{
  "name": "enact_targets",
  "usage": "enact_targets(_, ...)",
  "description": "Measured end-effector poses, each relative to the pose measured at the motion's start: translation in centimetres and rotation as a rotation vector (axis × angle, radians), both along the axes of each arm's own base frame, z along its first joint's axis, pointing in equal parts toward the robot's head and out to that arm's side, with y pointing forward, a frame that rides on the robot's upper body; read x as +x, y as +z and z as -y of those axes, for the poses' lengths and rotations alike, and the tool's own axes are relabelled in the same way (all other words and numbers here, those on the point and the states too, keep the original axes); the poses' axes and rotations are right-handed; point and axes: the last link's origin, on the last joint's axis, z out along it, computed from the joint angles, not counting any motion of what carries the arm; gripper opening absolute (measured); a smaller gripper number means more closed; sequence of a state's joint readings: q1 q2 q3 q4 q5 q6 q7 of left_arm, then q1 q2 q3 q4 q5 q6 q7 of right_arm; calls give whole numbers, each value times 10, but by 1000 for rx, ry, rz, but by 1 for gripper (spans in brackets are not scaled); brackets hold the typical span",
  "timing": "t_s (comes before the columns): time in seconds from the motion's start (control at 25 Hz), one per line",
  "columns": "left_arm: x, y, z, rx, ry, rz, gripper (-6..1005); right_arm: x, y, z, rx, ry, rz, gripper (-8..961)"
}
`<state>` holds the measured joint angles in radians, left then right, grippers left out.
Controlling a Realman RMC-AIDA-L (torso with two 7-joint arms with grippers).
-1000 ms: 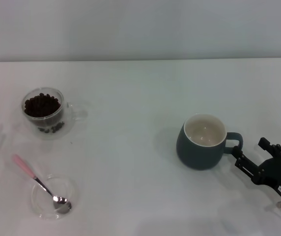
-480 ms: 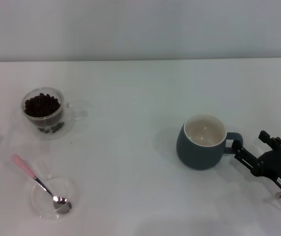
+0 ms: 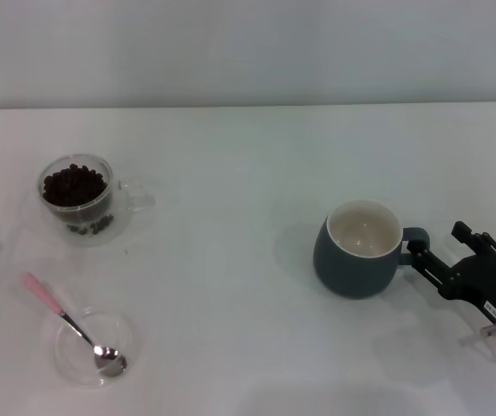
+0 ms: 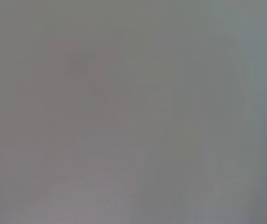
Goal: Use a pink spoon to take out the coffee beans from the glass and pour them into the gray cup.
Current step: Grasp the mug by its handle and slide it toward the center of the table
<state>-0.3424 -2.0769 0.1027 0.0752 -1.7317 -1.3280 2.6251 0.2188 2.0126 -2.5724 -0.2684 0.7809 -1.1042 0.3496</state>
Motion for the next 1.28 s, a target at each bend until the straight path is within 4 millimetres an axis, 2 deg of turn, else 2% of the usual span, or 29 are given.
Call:
enact_targets(0.48, -1, 0, 0, 0, 2, -1, 768, -5, -2, -4, -8, 18, -3, 626)
enact_targets(0.88, -1, 2, 0, 3, 2, -4, 767, -8, -3, -6, -10, 23, -8, 212)
enact_targets(1.28, 0, 1, 0, 4, -2, -1, 766, -12, -6, -6, -18, 35, -18, 182)
